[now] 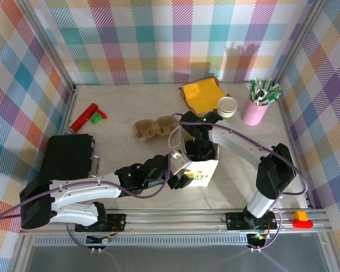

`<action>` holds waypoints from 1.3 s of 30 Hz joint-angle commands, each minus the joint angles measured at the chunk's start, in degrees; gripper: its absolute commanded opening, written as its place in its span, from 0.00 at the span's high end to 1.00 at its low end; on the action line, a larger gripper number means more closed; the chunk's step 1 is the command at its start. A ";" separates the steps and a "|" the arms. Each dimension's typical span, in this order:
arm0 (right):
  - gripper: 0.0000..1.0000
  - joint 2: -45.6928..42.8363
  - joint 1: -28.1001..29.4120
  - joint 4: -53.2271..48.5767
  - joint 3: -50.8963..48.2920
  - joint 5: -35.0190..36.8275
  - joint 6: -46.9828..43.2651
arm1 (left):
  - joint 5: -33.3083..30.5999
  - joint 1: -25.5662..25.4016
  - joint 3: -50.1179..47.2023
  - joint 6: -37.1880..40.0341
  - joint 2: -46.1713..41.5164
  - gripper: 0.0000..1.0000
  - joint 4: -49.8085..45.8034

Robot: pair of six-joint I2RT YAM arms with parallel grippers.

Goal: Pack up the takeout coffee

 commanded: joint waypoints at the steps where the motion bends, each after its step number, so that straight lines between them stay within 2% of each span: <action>1: 0.50 3.02 0.17 1.66 -3.56 0.09 -0.06 | -0.82 0.69 0.80 0.21 0.20 0.25 1.61; 26: 0.15 -4.86 0.17 -1.86 1.29 4.08 -0.02 | -0.30 0.72 0.13 0.12 -0.39 0.25 1.45; 39: 0.09 -5.92 0.17 -4.01 4.49 6.72 -0.25 | 0.32 0.69 -0.38 -0.01 -0.27 0.25 1.74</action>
